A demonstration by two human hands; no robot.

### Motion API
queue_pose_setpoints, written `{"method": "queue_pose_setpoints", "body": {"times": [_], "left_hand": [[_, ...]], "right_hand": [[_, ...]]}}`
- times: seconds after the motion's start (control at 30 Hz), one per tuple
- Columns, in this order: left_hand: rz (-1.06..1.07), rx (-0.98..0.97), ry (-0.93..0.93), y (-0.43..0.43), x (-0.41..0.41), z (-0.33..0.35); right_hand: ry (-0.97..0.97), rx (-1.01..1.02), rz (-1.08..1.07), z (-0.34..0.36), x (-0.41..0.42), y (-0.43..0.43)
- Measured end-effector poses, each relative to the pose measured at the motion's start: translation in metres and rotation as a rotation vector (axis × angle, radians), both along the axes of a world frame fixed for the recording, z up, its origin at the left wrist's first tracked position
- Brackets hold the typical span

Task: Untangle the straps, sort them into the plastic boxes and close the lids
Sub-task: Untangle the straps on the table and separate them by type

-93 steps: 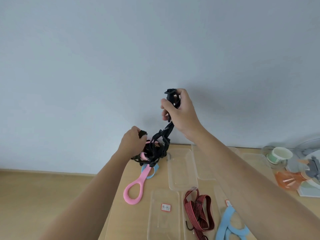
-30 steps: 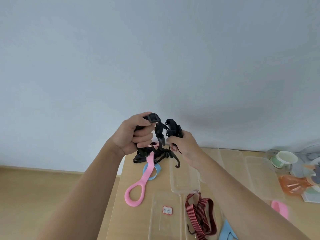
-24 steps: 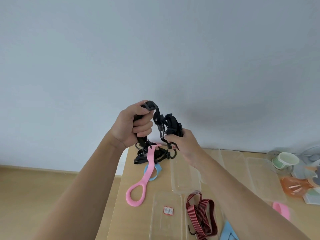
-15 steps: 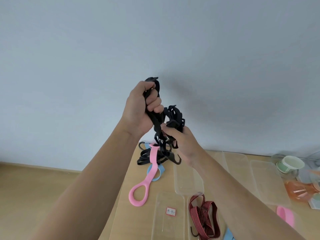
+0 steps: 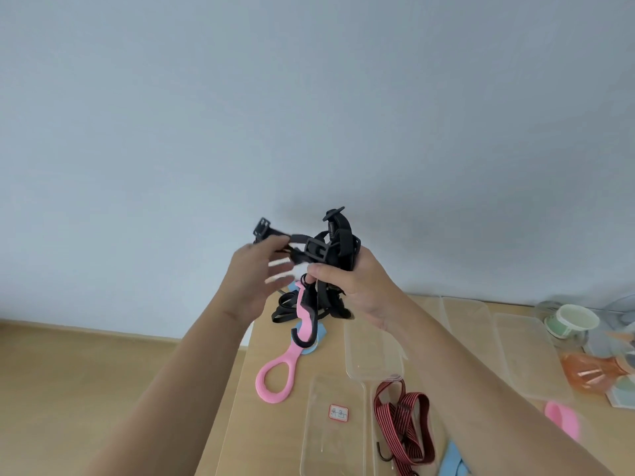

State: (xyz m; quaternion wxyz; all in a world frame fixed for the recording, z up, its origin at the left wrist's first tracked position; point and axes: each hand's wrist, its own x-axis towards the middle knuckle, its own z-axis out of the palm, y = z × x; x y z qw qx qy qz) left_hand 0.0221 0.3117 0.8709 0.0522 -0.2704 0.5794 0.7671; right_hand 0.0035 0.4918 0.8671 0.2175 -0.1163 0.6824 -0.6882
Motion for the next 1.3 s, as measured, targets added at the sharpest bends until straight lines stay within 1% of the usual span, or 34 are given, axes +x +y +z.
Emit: {"method": "queue_pose_setpoints", "body": {"times": [0.07, 0.1, 0.17, 0.23, 0.27, 0.33, 0.37, 0.43, 0.5, 0.57, 0.7, 0.77, 0.83, 0.9, 0.97, 1.07, 1.2, 1.3], "left_hand": [[0.033, -0.165, -0.093, 0.003, 0.015, -0.015], [0.061, -0.232, -0.084, 0.003, 0.024, -0.019], [0.031, -0.269, 0.071, 0.001, 0.040, -0.024], [-0.185, -0.218, 0.260, 0.000, 0.054, -0.026], [-0.307, -0.188, 0.300, 0.001, 0.061, -0.025], [-0.490, -0.207, 0.298, 0.009, 0.070, -0.022], [-0.546, -0.276, 0.287, 0.015, 0.074, -0.021], [-0.599, -0.410, 0.224, 0.030, 0.083, -0.025], [-0.576, -0.400, 0.127, 0.039, 0.096, -0.037], [-0.501, -0.284, 0.028, 0.047, 0.113, -0.050], [-0.289, -0.165, -0.135, 0.059, 0.141, -0.064], [-0.240, -0.148, -0.201, 0.061, 0.152, -0.070], [-0.264, -0.180, -0.225, 0.062, 0.161, -0.078], [-0.290, -0.209, -0.194, 0.066, 0.169, -0.086], [-0.275, -0.204, -0.178, 0.072, 0.176, -0.093], [-0.260, -0.199, -0.246, 0.076, 0.184, -0.112], [-0.278, -0.262, -0.331, 0.075, 0.181, -0.149], [-0.303, -0.419, -0.340, 0.073, 0.176, -0.172]], "right_hand": [[0.061, 0.050, 0.016, 0.001, 0.004, -0.001], [0.089, 0.073, 0.027, 0.002, 0.007, 0.000], [0.120, 0.103, 0.049, 0.006, 0.013, 0.001], [0.131, 0.105, 0.053, 0.009, 0.021, 0.003], [0.112, 0.087, 0.033, 0.009, 0.025, 0.003], [0.029, 0.007, -0.035, 0.007, 0.032, 0.003], [0.002, -0.023, -0.071, 0.005, 0.035, 0.004], [0.000, -0.022, -0.116, -0.001, 0.041, 0.006], [0.014, -0.004, -0.112, -0.005, 0.051, 0.010], [0.061, 0.061, -0.107, -0.009, 0.065, 0.015], [0.215, 0.302, -0.026, -0.024, 0.097, 0.028], [0.265, 0.397, 0.009, -0.039, 0.116, 0.036], [0.221, 0.443, 0.040, -0.056, 0.137, 0.043], [0.124, 0.447, 0.068, -0.070, 0.158, 0.046], [0.058, 0.416, 0.044, -0.086, 0.173, 0.047], [-0.038, 0.387, -0.013, -0.106, 0.188, 0.046], [-0.050, 0.547, 0.008, -0.146, 0.185, 0.042], [-0.071, 0.716, -0.016, -0.170, 0.181, 0.037]]}}
